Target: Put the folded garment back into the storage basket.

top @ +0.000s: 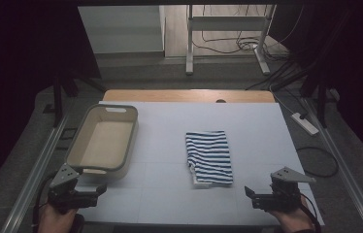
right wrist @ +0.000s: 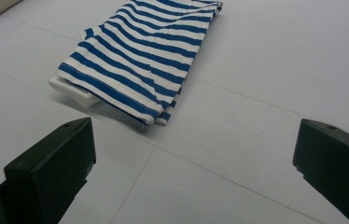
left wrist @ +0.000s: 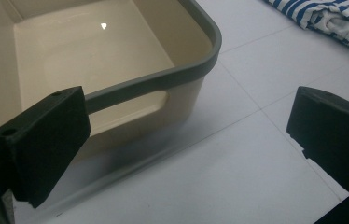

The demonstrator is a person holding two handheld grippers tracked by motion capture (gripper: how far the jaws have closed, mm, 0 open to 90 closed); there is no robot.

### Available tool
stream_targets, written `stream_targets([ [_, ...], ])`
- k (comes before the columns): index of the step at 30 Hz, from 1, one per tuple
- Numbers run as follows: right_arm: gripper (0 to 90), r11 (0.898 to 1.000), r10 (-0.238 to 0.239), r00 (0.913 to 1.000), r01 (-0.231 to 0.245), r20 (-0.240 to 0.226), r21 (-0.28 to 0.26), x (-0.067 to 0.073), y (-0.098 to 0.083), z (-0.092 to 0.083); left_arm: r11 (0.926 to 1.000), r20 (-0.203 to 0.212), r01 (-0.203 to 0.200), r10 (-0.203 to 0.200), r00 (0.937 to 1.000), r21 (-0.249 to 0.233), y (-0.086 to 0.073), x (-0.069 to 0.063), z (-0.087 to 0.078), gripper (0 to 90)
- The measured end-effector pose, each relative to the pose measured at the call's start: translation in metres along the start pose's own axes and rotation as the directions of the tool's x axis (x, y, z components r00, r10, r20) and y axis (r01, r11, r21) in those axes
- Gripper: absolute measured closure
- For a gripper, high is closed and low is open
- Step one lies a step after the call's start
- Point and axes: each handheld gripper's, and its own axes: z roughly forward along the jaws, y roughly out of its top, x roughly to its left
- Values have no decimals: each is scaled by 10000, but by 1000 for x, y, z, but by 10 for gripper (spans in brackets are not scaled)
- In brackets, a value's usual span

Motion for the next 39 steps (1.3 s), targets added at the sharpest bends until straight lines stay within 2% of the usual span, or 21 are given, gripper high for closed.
stream_targets([
  [7, 0, 9999, -104, 9999, 104, 13, 12, 1, 0, 0, 9998, 164, 207, -205, 9997, -78, 0, 2, 0, 0],
  [23, 0, 9998, -169, 9994, 172, -290, 106, 1, 0, 1, 9989, 207, 403, -408, 9990, 226, 2, 5, 3, 0],
  [24, 0, 9998, -181, 9992, 184, -345, 97, 1, 0, 1, 9985, 373, 439, -450, 9983, 316, 3, 5, 3, 0],
  [26, 0, 9997, -209, 9991, 212, -367, 100, 1, 1, 1, 9985, 431, 436, -450, 9981, 323, 3, 4, 4, 0],
  [30, 0, 9984, -560, 9970, 565, -534, 94, 2, 5, 3, 9998, 408, 18, -25, 9992, 187, 9, 0, 5, 0],
  [34, 0, 9978, -660, 9952, 666, -722, 56, 2, 9, 3, 9997, 528, -92, 80, 9986, 233, 12, 0, 6, 0],
  [37, 0, 9970, -755, 9937, 766, -823, 101, 3, 9, 5, 9995, 789, -154, 131, 9968, 285, 13, 0, 8, 0],
  [38, 0, 9971, -750, 9934, 759, -863, 76, 3, 10, 5, 9992, 995, -267, 238, 9948, 288, 14, 1, 10, 0],
  [39, 0, 9971, -750, 9934, 759, -863, 76, 3, 10, 5, 9992, 995, -267, 238, 9948, 288, 14, 1, 10, 0],
])
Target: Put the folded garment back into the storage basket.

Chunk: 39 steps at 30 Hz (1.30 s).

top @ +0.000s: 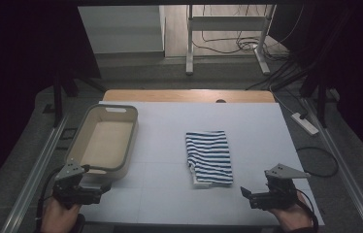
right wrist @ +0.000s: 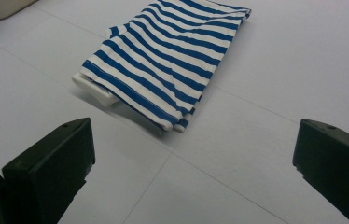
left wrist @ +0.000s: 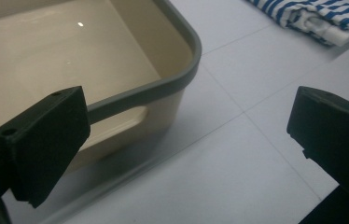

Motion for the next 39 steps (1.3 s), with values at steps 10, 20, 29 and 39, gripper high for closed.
stream_targets([
  [10, 0, 9996, -147, 9966, 127, -808, -248, 2, 7, 1, 9997, 73, -231, 231, 9997, 18, 11, -1, 4, 0],
  [20, 0, 9995, -192, 9906, 154, -1353, -285, 2, 20, 9, 9998, 348, -96, 91, 9994, 157, 26, -2, 16, 0],
  [29, 0, 9993, -364, 9884, 355, -1475, -89, 5, 26, 15, 9997, 523, -223, 217, 9984, 100, 44, -5, 28, 0],
  [39, 0, 9986, -464, 9855, 497, -1634, 160, 9, 34, 27, 9989, 659, -422, 407, 9970, 215, 61, -12, 47, 0],
])
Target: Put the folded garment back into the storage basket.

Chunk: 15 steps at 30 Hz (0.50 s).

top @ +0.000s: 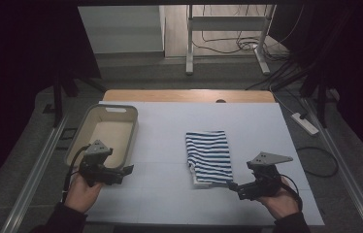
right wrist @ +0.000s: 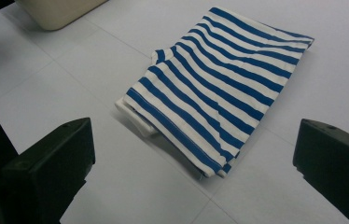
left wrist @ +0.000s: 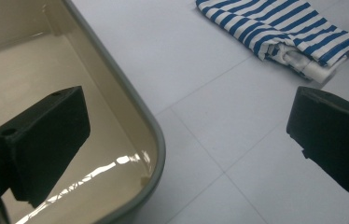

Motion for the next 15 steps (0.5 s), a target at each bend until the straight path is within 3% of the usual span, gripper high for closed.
stream_targets([
  [5, 0, 9999, 1, 9999, 1, -147, 125, -1, 2, 6, 10000, 44, 14, -14, 10000, -29, 10, -1, 10, 0],
  [9, 0, 9995, -267, 9995, 270, -161, 186, -1, 4, 10, 9999, 293, 93, -91, 9995, -69, 18, 0, 18, 0],
  [15, 0, 9973, -523, 9986, 527, -77, 511, -1, 6, 16, 9998, 362, -171, 168, 9992, 79, 30, 1, 30, 0],
])
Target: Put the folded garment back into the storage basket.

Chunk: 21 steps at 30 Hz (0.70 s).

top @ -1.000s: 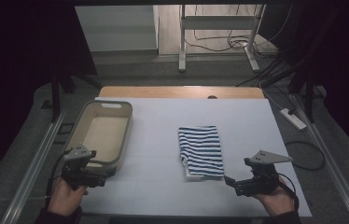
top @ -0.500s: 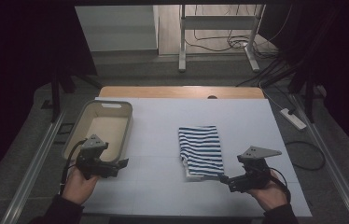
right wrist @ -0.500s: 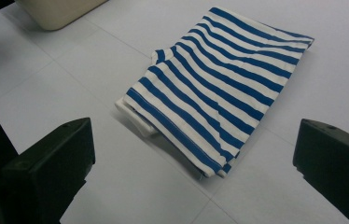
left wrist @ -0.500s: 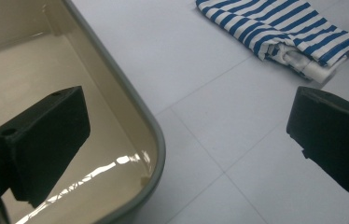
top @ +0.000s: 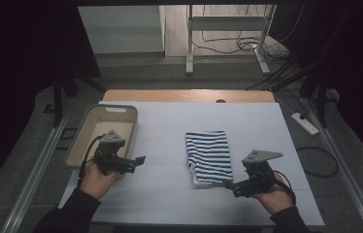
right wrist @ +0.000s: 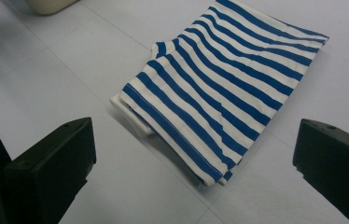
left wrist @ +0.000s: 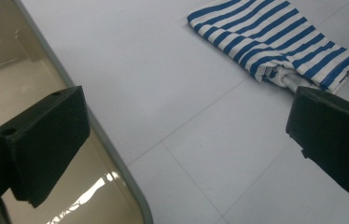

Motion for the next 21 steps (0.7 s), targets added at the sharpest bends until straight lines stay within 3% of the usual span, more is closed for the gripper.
stream_targets([
  [18, 0, 9996, -112, 9991, 123, -411, 267, -2, 8, 12, 9982, 70, -578, 577, 9983, 166, 37, 1, 38, 0],
  [21, 0, 9987, -338, 9984, 355, -453, 370, -2, 9, 15, 9976, 55, -676, 676, 9977, 136, 44, 1, 47, 0],
])
